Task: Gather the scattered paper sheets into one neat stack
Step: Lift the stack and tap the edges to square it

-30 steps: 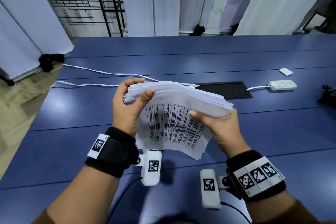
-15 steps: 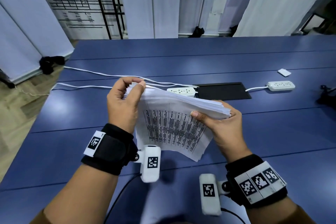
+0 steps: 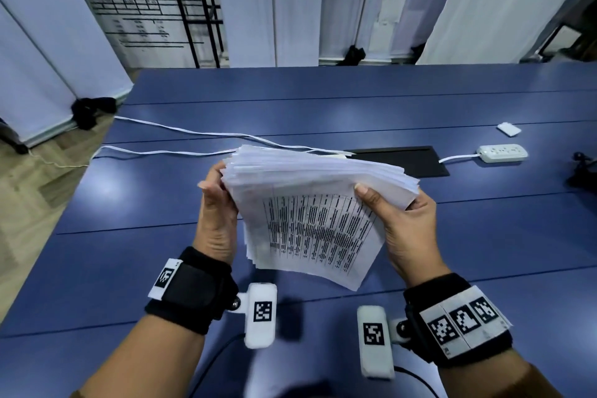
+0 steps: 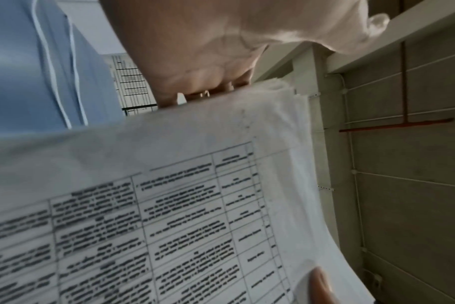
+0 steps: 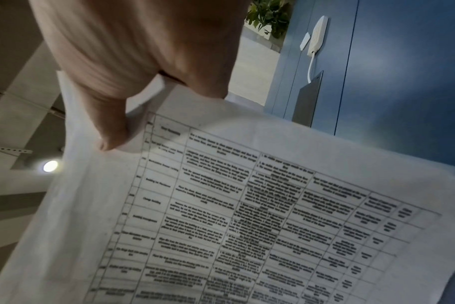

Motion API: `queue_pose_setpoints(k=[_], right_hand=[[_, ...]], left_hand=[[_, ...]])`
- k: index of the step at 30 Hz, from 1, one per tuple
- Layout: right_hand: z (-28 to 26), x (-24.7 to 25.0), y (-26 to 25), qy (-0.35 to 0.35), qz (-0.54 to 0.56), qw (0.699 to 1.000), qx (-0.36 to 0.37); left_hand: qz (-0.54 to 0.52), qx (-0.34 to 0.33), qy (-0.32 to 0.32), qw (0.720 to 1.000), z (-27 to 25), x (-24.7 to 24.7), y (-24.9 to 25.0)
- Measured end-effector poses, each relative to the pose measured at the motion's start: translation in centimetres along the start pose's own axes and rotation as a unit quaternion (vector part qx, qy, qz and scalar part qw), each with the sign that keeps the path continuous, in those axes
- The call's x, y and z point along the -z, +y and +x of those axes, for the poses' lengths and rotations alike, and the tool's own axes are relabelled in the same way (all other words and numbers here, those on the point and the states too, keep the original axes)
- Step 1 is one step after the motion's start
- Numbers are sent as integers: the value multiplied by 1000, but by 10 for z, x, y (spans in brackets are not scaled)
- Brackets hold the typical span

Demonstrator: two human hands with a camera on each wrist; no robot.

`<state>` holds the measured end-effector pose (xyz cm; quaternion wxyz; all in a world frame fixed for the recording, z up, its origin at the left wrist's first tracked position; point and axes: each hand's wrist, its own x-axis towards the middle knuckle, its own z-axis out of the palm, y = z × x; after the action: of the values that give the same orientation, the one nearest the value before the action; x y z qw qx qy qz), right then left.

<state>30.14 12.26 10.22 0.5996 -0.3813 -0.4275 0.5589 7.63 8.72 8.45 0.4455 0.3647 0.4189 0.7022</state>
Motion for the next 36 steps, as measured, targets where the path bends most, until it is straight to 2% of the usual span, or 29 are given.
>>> queue_pose_setpoints(k=[3, 5, 9, 12, 15, 18, 23, 25, 28, 33, 36], right_hand=[[1, -4, 2, 8, -3, 1000, 7], [0, -4, 2, 1, 1, 1000, -1], [4, 5, 4, -22, 0, 999, -43], [6, 14, 8, -70, -34, 995, -69], [5, 14, 13, -86, -43, 993, -61], [9, 18, 10, -90, -17, 995, -47], [10, 14, 14, -68, -56, 995, -50], [14, 7, 12, -34, -49, 997, -46], [16, -10, 4, -4, -81, 997, -2], [-4, -36, 3, -9, -96, 992, 85], [-9, -29, 5, -12, -85, 995, 53]], left_hand=[[14, -23, -27, 999, 4, 5, 2], [63, -27, -61, 996, -1, 8, -3], [133, 27, -70, 988, 1, 19, -16], [141, 47, -70, 987, 9, 21, -16], [156, 14, -100, 982, 12, 2, -8], [139, -11, -82, 987, 19, -5, -2], [135, 30, -63, 988, 16, -10, -5], [145, 14, -10, 989, 15, -22, -4], [130, -41, 56, 989, 15, -34, 2], [144, -138, 39, 979, 0, -52, 10], [119, -114, 28, 986, -4, -37, 7]])
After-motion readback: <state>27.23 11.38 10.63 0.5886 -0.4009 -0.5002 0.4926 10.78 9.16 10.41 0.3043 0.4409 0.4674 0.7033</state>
